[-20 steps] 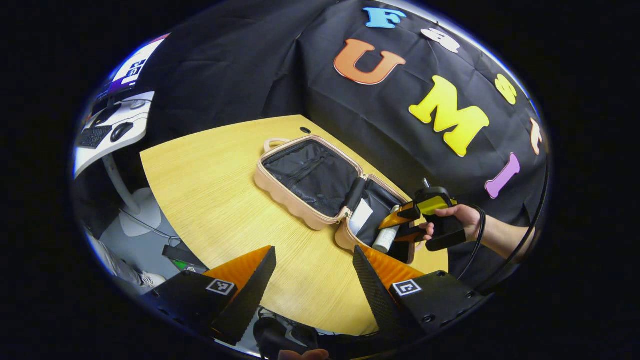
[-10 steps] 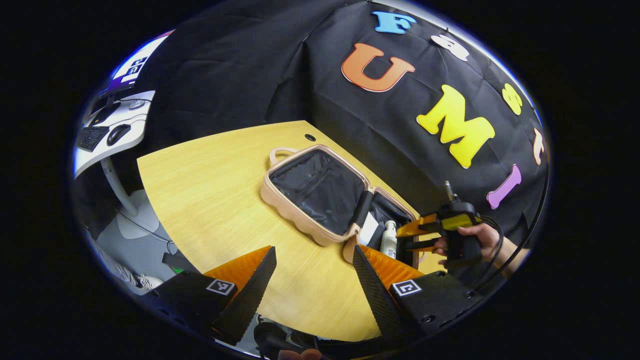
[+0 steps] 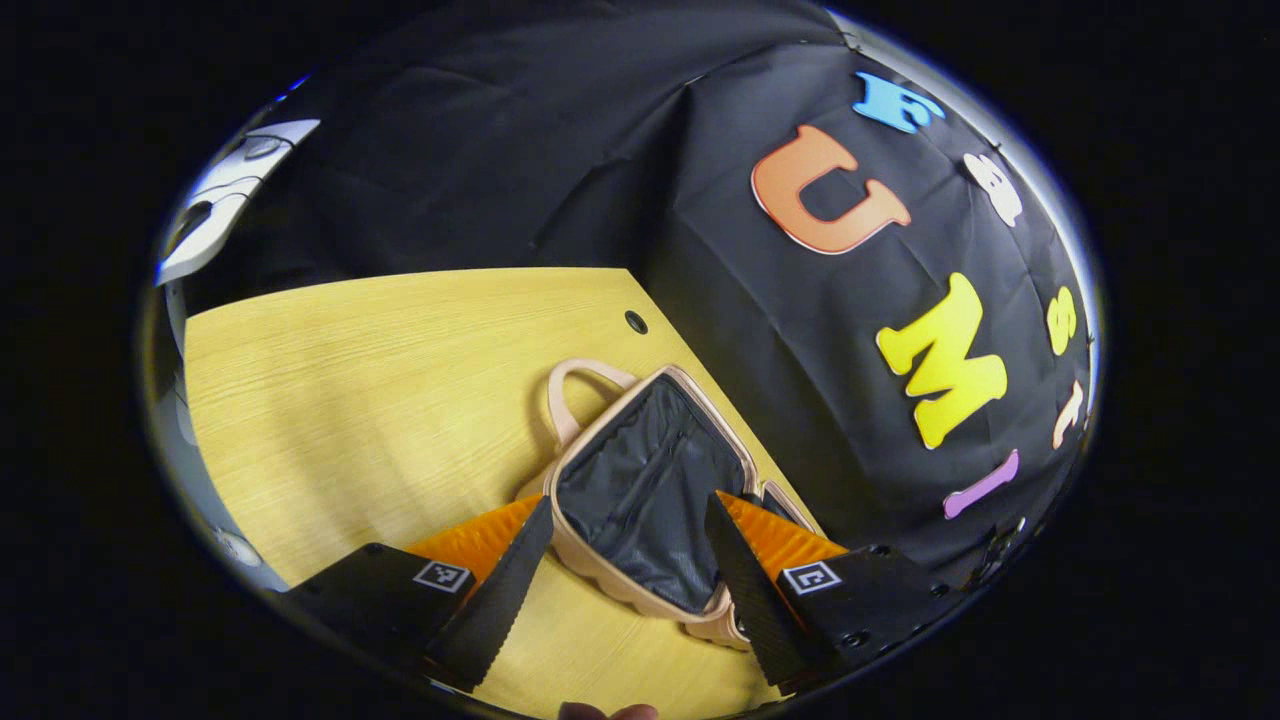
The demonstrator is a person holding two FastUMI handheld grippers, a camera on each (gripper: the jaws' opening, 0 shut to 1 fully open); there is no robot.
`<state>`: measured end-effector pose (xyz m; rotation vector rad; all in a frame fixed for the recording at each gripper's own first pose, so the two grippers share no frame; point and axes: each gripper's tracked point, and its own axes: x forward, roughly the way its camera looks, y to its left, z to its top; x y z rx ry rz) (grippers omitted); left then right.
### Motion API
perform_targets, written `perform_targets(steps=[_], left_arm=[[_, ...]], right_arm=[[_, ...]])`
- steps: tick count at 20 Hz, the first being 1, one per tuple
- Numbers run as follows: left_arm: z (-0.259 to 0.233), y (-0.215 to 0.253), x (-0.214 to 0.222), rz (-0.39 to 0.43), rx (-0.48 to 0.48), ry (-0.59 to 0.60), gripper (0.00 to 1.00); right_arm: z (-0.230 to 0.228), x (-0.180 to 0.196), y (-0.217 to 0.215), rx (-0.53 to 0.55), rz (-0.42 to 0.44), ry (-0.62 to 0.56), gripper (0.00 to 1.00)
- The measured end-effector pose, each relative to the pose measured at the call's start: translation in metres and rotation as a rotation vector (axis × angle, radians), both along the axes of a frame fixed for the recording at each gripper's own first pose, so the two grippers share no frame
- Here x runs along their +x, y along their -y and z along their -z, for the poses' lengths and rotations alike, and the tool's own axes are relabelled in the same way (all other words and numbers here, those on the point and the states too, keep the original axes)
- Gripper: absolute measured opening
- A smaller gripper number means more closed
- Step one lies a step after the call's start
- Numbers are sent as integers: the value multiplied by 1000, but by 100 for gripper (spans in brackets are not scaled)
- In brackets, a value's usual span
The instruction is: First open the suitcase, pack the skin care products into it, and then close the suitcase.
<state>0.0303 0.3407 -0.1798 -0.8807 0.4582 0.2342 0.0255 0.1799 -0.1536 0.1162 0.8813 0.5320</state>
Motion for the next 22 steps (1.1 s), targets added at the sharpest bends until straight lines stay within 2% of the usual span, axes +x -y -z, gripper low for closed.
perform_targets(steps=[3, 6, 7, 8, 9, 12, 13, 14, 17, 18, 19, 20, 21, 22], left_arm=[[-6, -35, 43, -49, -153, 72, 98], [21, -65, 73, -65, -165, 33, 94], [28, -68, 81, -65, -192, 19, 94], [33, -68, 87, -62, -223, 6, 92], [43, -70, 88, -66, -238, -8, 90], [62, -73, 98, -60, -267, -30, 87], [65, -71, 101, -54, -284, -31, 97], [69, -68, 103, -47, -294, -34, 84], [75, -64, 114, -48, -320, -28, 75], [80, -61, 119, -51, -318, -32, 79], [85, -61, 123, -47, -314, -46, 62], [92, -59, 125, -46, -306, -70, 52], [102, -61, 124, -52, -281, -117, 46], [102, -64, 121, -56, -256, -139, 32]], right_arm=[[-17, -16, 38, -18, 52, 29, 75], [-34, -18, 61, -23, 104, 64, 74], [-38, -18, 63, -20, 123, 73, 70], [-41, -18, 67, -23, 138, 79, 70], [-44, -18, 71, -21, 151, 81, 75], [-42, -24, 75, -28, 178, 70, 75], [-40, -25, 75, -33, 184, 63, 75], [-38, -26, 73, -32, 186, 54, 74], [-36, -29, 67, -4, 199, 23, 70], [-33, -29, 69, -12, 207, 26, 74], [-34, -28, 70, -12, 212, 32, 75], [-34, -29, 71, -15, 220, 34, 75], [-32, -30, 74, -14, 225, 36, 75], [-30, -30, 78, -18, 237, 39, 75]])
